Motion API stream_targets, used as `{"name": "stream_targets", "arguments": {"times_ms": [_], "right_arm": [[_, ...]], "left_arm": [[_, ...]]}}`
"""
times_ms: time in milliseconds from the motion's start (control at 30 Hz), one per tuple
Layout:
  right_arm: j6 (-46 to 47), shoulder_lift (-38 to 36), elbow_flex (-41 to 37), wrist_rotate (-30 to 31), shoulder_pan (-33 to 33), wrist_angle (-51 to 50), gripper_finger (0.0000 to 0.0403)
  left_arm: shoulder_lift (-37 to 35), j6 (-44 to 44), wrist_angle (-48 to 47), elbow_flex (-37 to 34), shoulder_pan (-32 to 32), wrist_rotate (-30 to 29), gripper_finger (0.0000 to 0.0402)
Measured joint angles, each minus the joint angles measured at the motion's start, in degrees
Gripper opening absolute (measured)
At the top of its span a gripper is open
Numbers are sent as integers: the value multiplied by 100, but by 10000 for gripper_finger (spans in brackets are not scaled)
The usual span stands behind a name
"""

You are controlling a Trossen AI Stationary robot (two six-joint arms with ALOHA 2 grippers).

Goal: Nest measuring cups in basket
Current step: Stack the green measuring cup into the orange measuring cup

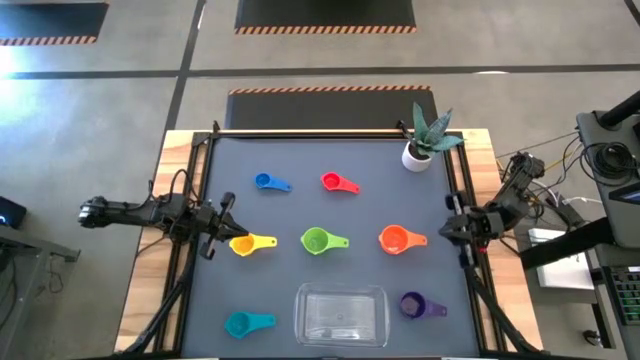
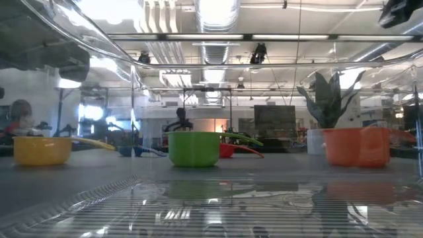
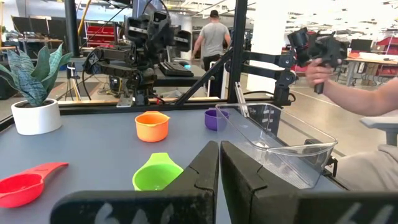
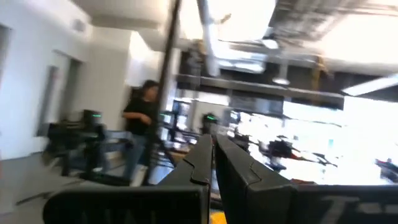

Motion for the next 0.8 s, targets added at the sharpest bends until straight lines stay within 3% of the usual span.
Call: {"name": "stream_targets", "arguments": {"times_ms": [167,533,800], "right_arm": [[5,9,4,1363,-12,112,9],[788,480,254,2013,-12,155,9],[859,2151,1422,2393,-40,-335,9]], "left_arm": [[0,0,0,0,1,0,0],[-1,0,0,1,-1,0,0],[0,0,0,2,0,0,0]]}}
